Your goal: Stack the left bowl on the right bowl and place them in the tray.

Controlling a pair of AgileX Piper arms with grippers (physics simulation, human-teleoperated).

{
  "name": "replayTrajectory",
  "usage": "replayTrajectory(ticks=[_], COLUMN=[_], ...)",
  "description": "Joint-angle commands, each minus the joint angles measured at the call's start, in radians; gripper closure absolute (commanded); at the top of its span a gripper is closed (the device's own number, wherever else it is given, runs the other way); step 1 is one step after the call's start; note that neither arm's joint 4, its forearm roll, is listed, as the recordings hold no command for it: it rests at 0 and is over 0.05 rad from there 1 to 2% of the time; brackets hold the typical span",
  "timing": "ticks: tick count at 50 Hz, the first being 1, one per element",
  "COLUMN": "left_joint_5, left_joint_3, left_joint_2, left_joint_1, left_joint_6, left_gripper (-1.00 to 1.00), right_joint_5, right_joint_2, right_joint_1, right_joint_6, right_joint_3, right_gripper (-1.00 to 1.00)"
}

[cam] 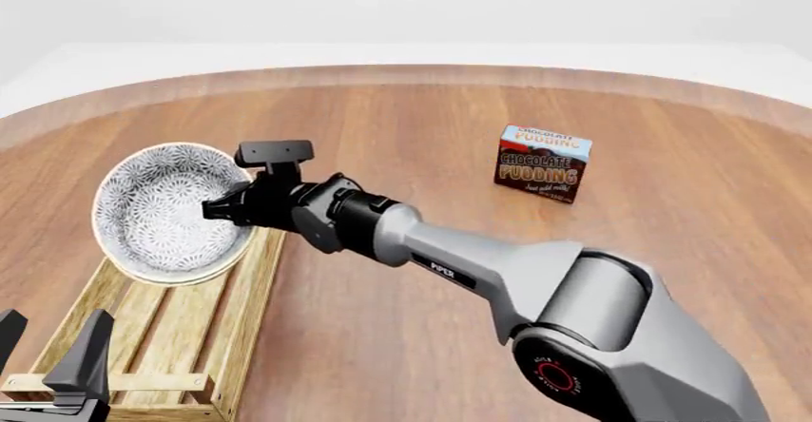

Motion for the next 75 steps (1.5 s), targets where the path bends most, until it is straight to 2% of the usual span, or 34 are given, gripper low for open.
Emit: replayTrajectory(ticks=[1,55,65,66,75], left_joint_5=[0.000,0.000,0.000,0.000,0.000], left_joint_3=[0.000,0.000,0.000,0.000,0.000], left_joint_2=[0.000,0.000,0.000,0.000,0.000], left_joint_1=[0.000,0.000,0.000,0.000,0.000], left_joint_6=[0.000,0.000,0.000,0.000,0.000], left_gripper=[-1.00,-1.00,-1.00,-1.00,-1.00], right_joint_5=[-0.023,-0.018,0.006,0.003,0.000], right_joint_2=[0.021,0.124,0.129,0.128,0.121], right_joint_1=[-0.001,0.042,0.036,0.038,0.036], right_joint_6=[0.015,0.010,-0.026,-0.026,-0.022], right_joint_3=[-0.019,-0.072,-0.093,-0.091,-0.085], right_gripper=[1.00,1.00,1.00,-1.00,-1.00])
